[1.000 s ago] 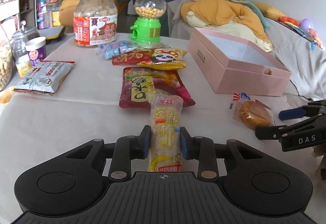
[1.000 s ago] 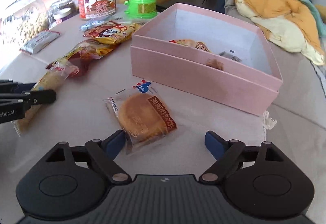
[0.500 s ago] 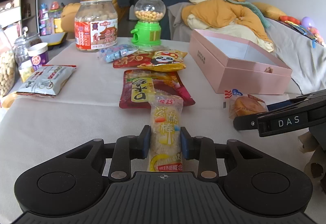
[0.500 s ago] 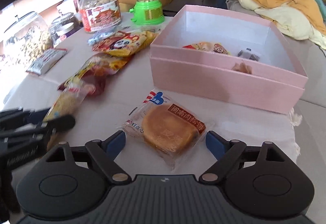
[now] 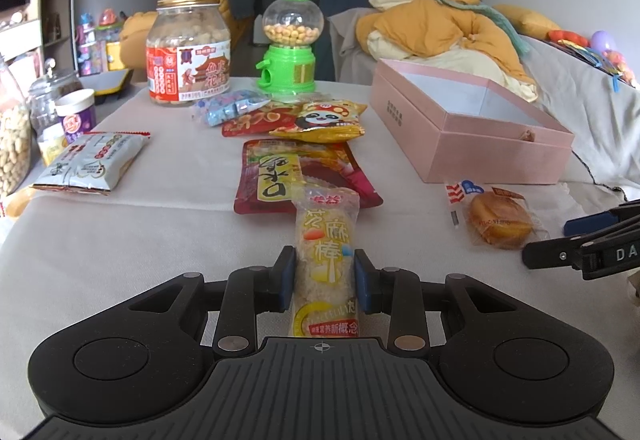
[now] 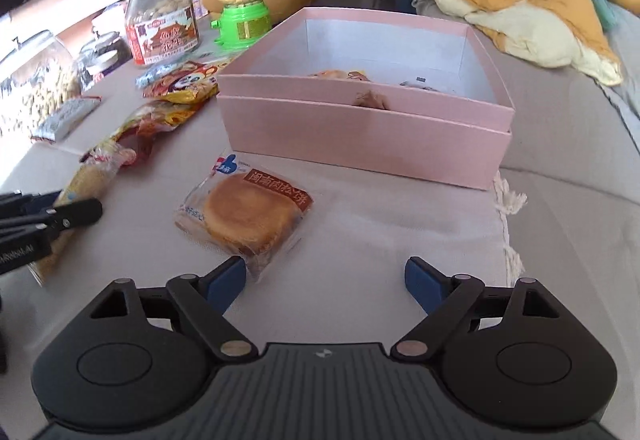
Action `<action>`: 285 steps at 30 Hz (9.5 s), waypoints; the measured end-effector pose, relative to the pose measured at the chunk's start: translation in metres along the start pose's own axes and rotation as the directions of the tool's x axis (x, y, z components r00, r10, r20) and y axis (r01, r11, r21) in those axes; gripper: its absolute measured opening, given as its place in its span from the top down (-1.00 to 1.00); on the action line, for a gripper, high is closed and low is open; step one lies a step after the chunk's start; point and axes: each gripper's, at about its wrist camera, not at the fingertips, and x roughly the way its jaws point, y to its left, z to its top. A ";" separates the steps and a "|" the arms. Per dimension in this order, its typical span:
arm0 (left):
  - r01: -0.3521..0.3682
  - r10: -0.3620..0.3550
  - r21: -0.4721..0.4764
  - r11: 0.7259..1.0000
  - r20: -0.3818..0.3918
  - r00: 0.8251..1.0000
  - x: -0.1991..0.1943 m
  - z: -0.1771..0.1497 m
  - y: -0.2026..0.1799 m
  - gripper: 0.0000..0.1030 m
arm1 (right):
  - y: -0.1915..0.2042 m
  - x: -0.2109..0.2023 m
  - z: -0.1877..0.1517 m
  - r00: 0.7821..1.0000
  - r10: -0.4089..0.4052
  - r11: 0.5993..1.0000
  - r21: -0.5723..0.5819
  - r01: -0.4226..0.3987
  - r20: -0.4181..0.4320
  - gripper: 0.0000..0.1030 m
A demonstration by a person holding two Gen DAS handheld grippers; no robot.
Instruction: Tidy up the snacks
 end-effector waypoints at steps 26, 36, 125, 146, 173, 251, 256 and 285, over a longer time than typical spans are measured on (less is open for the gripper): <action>-0.081 0.086 0.125 0.989 -0.034 0.996 0.004 0.003 -0.021 0.31 | -0.007 -0.010 -0.005 0.998 -0.023 0.991 0.134 0.016 0.054 -0.18; -0.094 0.094 0.125 0.988 -0.001 0.996 -0.001 -0.003 -0.023 0.31 | 0.005 0.003 -0.003 0.996 -0.069 0.991 0.123 0.061 0.058 -0.57; -0.001 0.009 -0.339 0.941 0.022 1.000 0.040 0.068 0.228 0.28 | 0.195 0.152 0.205 0.988 0.079 0.981 -0.164 -0.100 -0.131 0.32; 0.358 -0.359 -0.486 0.797 0.094 0.928 0.037 0.084 0.206 0.20 | 0.179 0.117 0.146 0.949 0.263 0.938 -0.183 -0.294 -0.174 0.35; 0.299 -0.313 -0.490 0.819 0.056 0.948 0.059 0.063 0.194 0.54 | 0.161 0.085 0.133 0.975 0.215 0.952 -0.212 -0.222 -0.056 0.33; 0.028 0.026 -0.409 0.912 0.126 0.992 -0.065 0.032 0.130 0.60 | 0.173 -0.006 0.080 0.930 0.369 0.873 -0.343 -0.346 0.002 0.75; 0.128 -0.080 -0.363 0.923 0.144 0.986 -0.061 0.038 0.085 0.61 | 0.116 -0.037 0.066 0.941 0.337 0.897 -0.307 -0.318 0.010 0.79; 0.299 -0.285 -0.590 0.750 0.119 0.951 -0.029 -0.024 0.151 0.54 | 0.125 0.017 0.018 0.947 0.321 0.932 -0.186 -0.311 0.023 -0.44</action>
